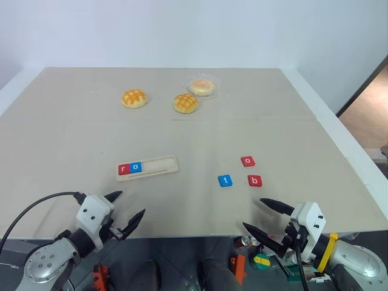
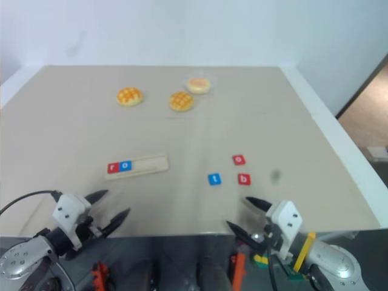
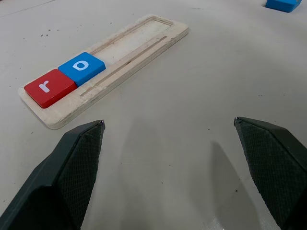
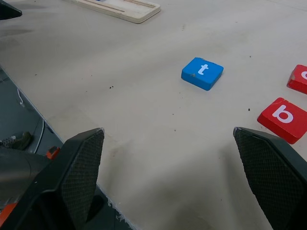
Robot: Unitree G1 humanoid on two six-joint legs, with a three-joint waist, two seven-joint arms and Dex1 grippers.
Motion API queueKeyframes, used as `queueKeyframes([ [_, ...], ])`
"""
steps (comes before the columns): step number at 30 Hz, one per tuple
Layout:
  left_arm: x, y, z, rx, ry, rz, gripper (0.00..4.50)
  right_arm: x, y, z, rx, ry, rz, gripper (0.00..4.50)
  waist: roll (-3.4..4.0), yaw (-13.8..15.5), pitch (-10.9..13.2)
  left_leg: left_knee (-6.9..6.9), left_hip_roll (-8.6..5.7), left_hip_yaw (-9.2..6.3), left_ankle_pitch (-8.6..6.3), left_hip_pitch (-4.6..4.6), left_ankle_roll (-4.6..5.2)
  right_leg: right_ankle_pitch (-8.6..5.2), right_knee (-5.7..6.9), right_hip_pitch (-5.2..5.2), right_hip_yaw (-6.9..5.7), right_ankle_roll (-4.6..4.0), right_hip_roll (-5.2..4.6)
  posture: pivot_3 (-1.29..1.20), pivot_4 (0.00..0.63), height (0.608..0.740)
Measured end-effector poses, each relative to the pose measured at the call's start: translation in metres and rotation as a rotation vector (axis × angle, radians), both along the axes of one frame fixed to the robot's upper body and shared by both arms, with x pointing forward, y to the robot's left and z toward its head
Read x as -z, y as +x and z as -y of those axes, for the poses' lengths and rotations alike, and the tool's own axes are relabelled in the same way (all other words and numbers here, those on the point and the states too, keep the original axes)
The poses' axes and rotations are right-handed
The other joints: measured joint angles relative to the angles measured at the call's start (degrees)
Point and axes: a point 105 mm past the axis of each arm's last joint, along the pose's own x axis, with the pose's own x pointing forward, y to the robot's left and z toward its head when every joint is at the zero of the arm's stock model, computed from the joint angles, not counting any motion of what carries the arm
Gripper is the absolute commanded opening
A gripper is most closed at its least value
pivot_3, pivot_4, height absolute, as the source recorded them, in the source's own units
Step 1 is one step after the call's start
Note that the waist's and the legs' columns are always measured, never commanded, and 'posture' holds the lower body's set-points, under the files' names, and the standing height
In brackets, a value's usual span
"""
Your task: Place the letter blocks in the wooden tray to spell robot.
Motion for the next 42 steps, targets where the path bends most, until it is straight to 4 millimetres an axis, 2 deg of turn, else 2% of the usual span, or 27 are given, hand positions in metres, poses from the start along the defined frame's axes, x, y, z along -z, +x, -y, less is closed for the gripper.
queueKeyframes([
  [11, -0.004, -0.002, 0.006, 0.037, -0.028, 0.005, 4.50, 0.001, -0.008, -0.006, -0.045, -0.012, 0.044, 4.47, -0.01, 0.01, 0.00, 0.00, 0.01, 0.00, 0.00, 0.02, -0.01, -0.01, 0.00, 0.02, 0.00, 0.00, 0.00, 0.00, 0.150, 0.740],
  [23, -0.009, -0.006, 0.024, 0.180, -0.025, 0.030, 4.50, -0.007, -0.001, -0.016, -0.089, 0.001, 0.027, 4.47, 0.00, 0.04, 0.00, 0.00, -0.01, 0.00, 0.00, 0.03, -0.01, 0.00, 0.01, 0.04, -0.02, -0.01, 0.03, 0.00, 0.150, 0.740],
  [26, -0.023, 0.013, 0.022, 0.169, -0.021, 0.096, 4.50, -0.024, 0.013, -0.023, -0.095, 0.013, 0.084, 4.47, 0.01, 0.07, 0.00, 0.05, -0.03, 0.00, 0.04, 0.07, 0.05, 0.01, 0.01, 0.08, -0.04, -0.03, 0.10, 0.00, 0.150, 0.740],
  [29, -0.038, 0.049, 0.005, 0.103, -0.005, 0.160, 4.50, -0.041, 0.030, -0.033, -0.095, 0.035, 0.138, 4.47, -0.01, 0.07, 0.01, 0.06, -0.07, -0.04, 0.17, 0.09, 0.13, 0.11, 0.02, 0.10, -0.10, -0.12, 0.18, 0.00, 0.150, 0.740],
  [31, -0.045, 0.060, -0.002, 0.105, 0.020, 0.183, 4.50, -0.048, 0.034, -0.038, -0.102, 0.044, 0.154, 4.47, -0.01, 0.06, -0.01, 0.04, -0.07, -0.03, 0.17, 0.10, 0.13, 0.17, 0.02, 0.14, -0.08, -0.07, 0.16, 0.00, 0.150, 0.740],
  [35, -0.052, 0.083, -0.003, 0.234, 0.086, 0.175, 4.50, -0.059, 0.045, -0.055, -0.144, 0.067, 0.169, 4.47, -0.02, 0.05, 0.02, 0.00, -0.11, -0.08, 0.16, 0.00, 0.12, 0.19, 0.03, 0.06, -0.09, 0.02, 0.21, 0.00, 0.150, 0.740],
  [37, -0.057, 0.100, 0.000, 0.335, 0.119, 0.146, 4.50, -0.070, 0.057, -0.067, -0.157, 0.110, 0.196, 4.47, -0.01, 0.05, 0.02, -0.01, -0.11, -0.13, 0.16, -0.04, 0.12, 0.22, 0.03, 0.04, -0.12, 0.04, 0.26, 0.00, 0.150, 0.740],
  [39, -0.061, 0.108, 0.005, 0.397, 0.128, 0.135, 4.50, -0.075, 0.060, -0.077, -0.183, 0.142, 0.199, 4.47, -0.01, 0.05, 0.02, -0.02, -0.11, -0.16, 0.15, -0.08, 0.12, 0.32, 0.02, 0.04, -0.13, 0.30, 0.27, 0.00, 0.150, 0.740],
  [42, -0.055, 0.116, 0.008, 0.481, 0.137, 0.067, 4.50, -0.076, 0.062, -0.088, -0.213, 0.188, 0.163, 4.47, -0.01, 0.05, 0.02, -0.03, -0.12, -0.18, 0.11, -0.19, 0.13, 0.27, 0.02, -0.03, -0.14, 0.37, 0.26, 0.00, 0.150, 0.740],
])
